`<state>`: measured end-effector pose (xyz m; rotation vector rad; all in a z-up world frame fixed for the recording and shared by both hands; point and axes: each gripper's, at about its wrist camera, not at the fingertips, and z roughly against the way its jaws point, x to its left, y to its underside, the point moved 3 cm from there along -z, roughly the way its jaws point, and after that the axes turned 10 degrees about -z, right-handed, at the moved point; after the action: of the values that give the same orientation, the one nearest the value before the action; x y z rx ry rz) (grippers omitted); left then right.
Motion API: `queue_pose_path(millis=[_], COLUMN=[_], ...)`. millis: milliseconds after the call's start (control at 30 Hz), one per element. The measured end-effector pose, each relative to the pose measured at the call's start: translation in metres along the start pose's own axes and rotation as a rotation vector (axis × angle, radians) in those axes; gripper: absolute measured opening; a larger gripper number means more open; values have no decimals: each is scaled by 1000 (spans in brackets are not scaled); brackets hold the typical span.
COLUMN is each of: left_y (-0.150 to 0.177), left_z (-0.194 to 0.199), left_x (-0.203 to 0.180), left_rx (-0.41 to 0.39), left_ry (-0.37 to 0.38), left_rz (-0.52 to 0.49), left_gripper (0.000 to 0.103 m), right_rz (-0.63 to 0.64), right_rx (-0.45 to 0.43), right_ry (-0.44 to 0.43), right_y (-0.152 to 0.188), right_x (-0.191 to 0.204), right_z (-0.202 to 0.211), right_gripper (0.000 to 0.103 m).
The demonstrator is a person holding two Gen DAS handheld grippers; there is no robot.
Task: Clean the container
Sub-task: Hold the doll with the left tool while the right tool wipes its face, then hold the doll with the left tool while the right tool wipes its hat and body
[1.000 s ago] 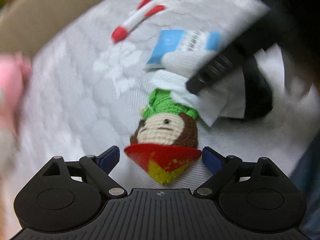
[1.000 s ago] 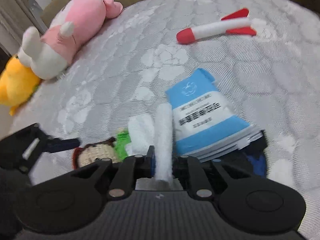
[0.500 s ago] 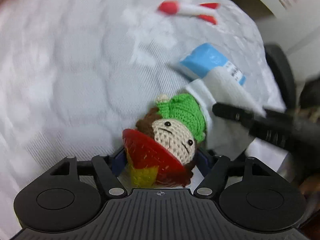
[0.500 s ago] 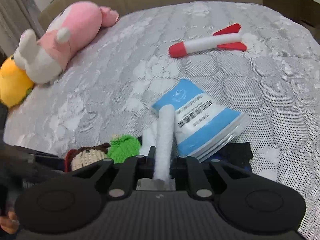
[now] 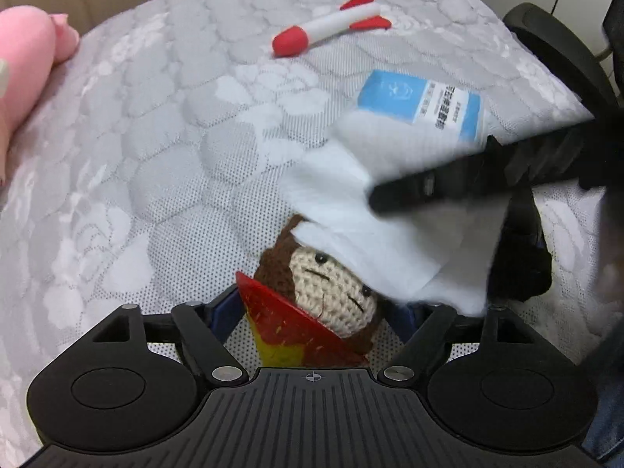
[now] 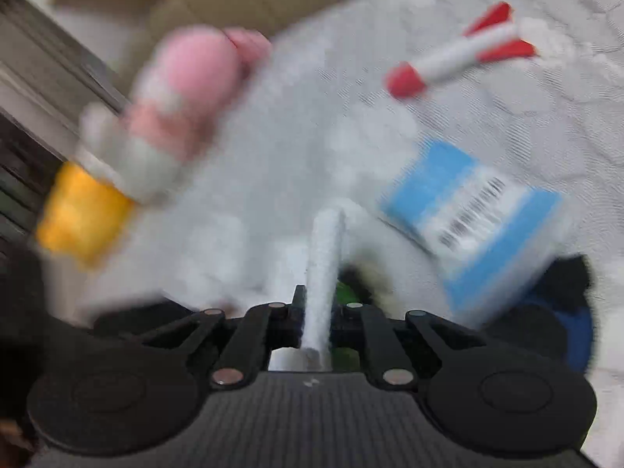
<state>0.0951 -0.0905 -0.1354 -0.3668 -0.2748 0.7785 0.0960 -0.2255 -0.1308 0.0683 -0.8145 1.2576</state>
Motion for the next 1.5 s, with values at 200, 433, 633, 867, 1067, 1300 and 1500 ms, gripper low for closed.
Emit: queue_pose_path(millis=[200,433,633,867,1067,1300,1500], left_y=[5,22,30,25,27,37,13], left_z=[1,3,-10,-21,-20,-44,-19], left_x=[0,28,43,15,30,70,50], left_rx=[20,45,96,171,139,68,-32], left_ry=[23,189,265,289,316,455,198], left_rz=[23,307,433,279,402,809,449], left_gripper=[93,96,99,99,100,101,73], right_rz=[65,54,-134,-40,114,196,51], right_rx=[18,-47,-97,26,35,-60,-91], right_ry=[166,164,-305,-284,44,166,114], right_y=[5,6,-12,3,16,3,-7], right_x=[-7,-8,18,41,25,7,-11], right_z=[-6,8,52,5,5,25,23], right_gripper=[12,12,12,13,13,13,13])
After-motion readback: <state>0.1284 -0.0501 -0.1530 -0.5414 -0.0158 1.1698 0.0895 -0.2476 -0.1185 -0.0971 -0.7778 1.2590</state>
